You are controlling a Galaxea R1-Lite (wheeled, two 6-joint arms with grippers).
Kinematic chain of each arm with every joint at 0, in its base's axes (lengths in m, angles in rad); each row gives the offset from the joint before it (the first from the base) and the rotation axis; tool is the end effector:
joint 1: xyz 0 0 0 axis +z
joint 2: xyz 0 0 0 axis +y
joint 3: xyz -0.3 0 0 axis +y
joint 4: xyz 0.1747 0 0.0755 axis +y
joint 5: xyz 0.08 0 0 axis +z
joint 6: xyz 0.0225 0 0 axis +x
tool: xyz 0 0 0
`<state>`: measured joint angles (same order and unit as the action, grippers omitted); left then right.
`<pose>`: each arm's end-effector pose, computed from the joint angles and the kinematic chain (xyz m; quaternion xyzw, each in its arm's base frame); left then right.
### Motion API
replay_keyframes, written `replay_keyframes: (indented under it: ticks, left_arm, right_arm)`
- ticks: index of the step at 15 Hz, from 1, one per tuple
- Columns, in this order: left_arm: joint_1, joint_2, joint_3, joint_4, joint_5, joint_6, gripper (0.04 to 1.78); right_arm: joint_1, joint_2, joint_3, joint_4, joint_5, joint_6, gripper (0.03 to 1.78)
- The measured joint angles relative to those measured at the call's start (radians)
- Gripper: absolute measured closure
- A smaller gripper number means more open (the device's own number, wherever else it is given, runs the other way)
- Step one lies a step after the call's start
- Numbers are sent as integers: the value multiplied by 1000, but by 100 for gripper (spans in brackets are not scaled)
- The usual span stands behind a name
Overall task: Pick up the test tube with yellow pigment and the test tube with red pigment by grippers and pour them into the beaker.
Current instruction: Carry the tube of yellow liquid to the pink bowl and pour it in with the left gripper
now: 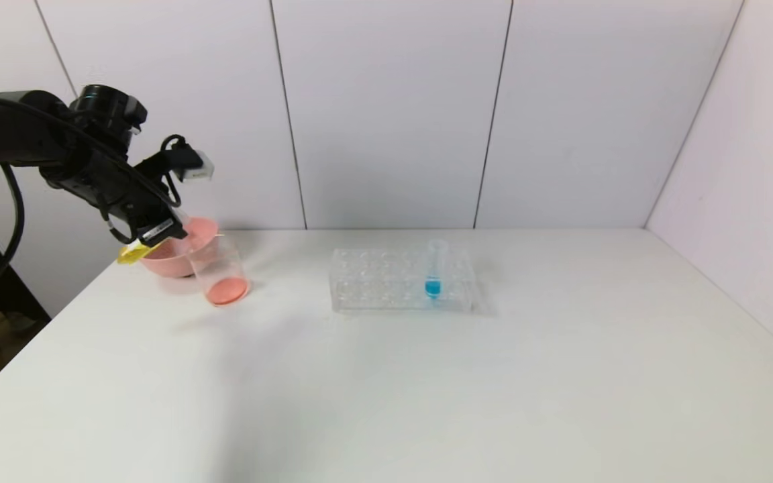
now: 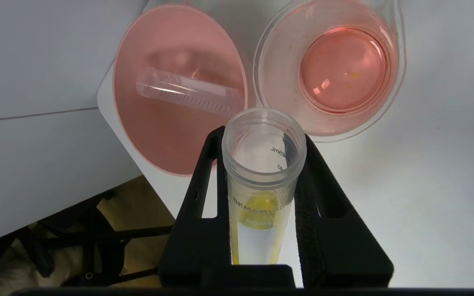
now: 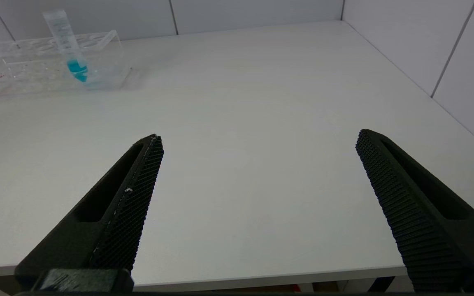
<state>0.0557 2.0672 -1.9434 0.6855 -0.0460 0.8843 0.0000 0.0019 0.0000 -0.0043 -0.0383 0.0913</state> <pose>0.3957 0.0210 0.2430 0.3752 0.3573 -0.1642 0.8394 -0.0227 -0.0009 0.0760 0.0456 -0.0021 -0.0191 0.9988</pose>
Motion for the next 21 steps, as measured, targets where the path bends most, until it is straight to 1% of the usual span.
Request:
replay_keyframes:
  ticks: [8,12,18,21]
  left_arm:
    - [-81,36,-50,12,184,69,137]
    - [-95,40,-59,17,239,110,137]
    - [-118,40,-60,96,359,144,137]
    - [-143,46,-60,117,397,146,137]
  right_arm:
    - [0,0,0,0,0,0,10]
    - [0,0,0,0,0,0,10]
    - [0,0,0,0,0,0,10]
    - [0,0,0,0,0,1,10]
